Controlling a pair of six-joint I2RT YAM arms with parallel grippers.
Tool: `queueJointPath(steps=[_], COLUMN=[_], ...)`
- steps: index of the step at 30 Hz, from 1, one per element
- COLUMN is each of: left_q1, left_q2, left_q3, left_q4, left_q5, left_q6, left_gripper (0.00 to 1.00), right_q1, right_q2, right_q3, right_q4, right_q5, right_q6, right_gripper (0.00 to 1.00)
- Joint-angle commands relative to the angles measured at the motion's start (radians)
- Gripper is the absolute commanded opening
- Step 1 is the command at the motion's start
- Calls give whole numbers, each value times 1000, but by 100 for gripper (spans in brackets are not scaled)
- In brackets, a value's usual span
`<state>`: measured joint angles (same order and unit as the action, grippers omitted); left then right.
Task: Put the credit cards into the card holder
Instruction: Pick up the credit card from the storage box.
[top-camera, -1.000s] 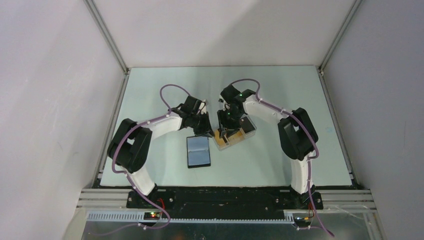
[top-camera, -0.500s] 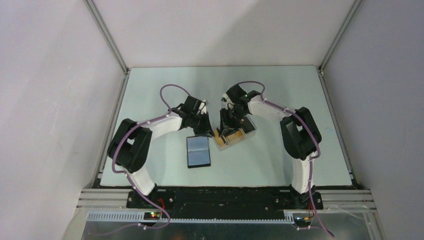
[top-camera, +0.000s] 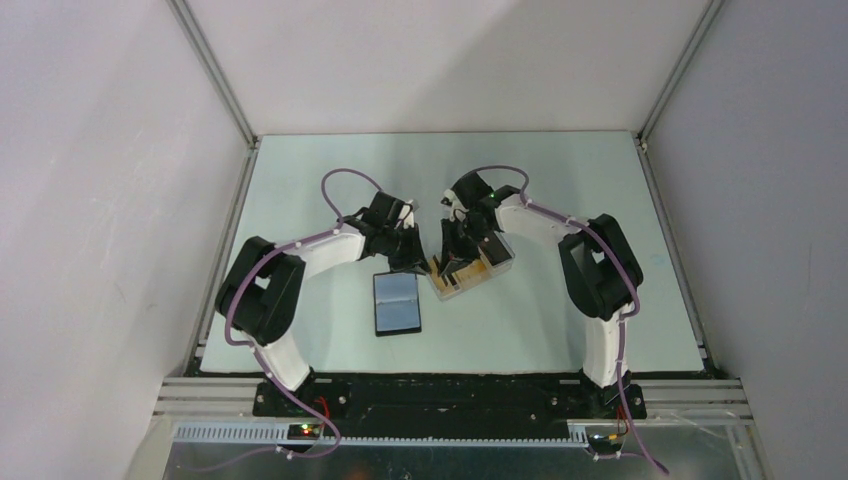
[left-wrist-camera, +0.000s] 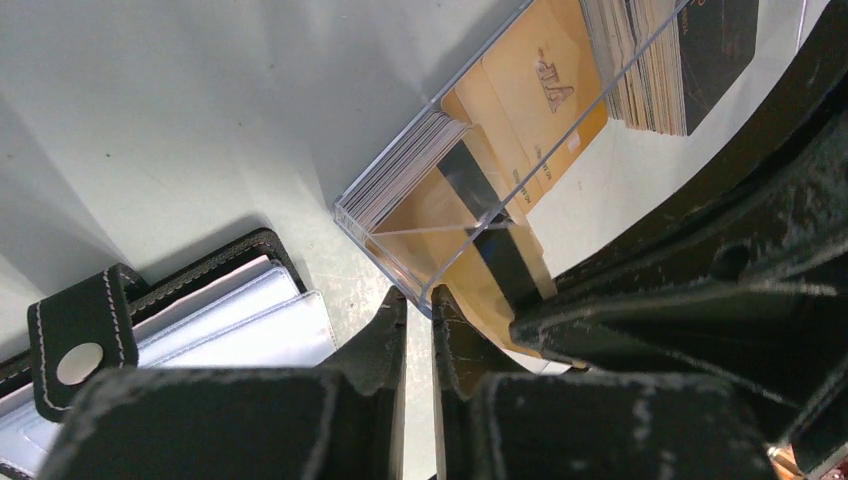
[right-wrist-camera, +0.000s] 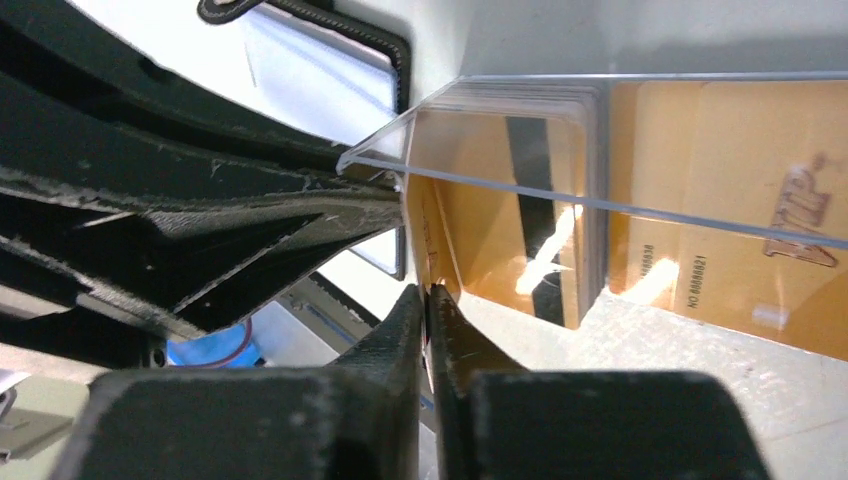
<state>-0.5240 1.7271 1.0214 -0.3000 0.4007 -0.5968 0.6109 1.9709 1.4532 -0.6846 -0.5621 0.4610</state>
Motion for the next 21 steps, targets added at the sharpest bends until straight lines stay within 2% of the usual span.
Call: queueJointPath(steps=[1, 5, 8, 12, 15, 21], left_q1=[-19, -19, -19, -16, 10, 111], left_q2=[12, -60, -138, -247, -345, -550], left_q3=[-15, 13, 45, 95, 74, -127], left_q4=[-35, -35, -33, -33, -7, 89], left_q5=[-39, -39, -16, -6, 3, 18], left_q6=[23, 16, 3, -2, -29, -75], left_gripper=[5, 24, 45, 63, 71, 83], right_q1=[11, 14, 13, 9, 3, -13], right_q2=[9, 1, -26, -70, -106, -169], right_q3=[5, 9, 22, 48, 58, 52], right_q4=[-7, -26, -39, -55, -61, -58], right_q5=[64, 101, 115, 129, 133, 128], right_q6=[-8, -18, -22, -24, -25, -28], right_gripper=[2, 0, 0, 0, 0, 0])
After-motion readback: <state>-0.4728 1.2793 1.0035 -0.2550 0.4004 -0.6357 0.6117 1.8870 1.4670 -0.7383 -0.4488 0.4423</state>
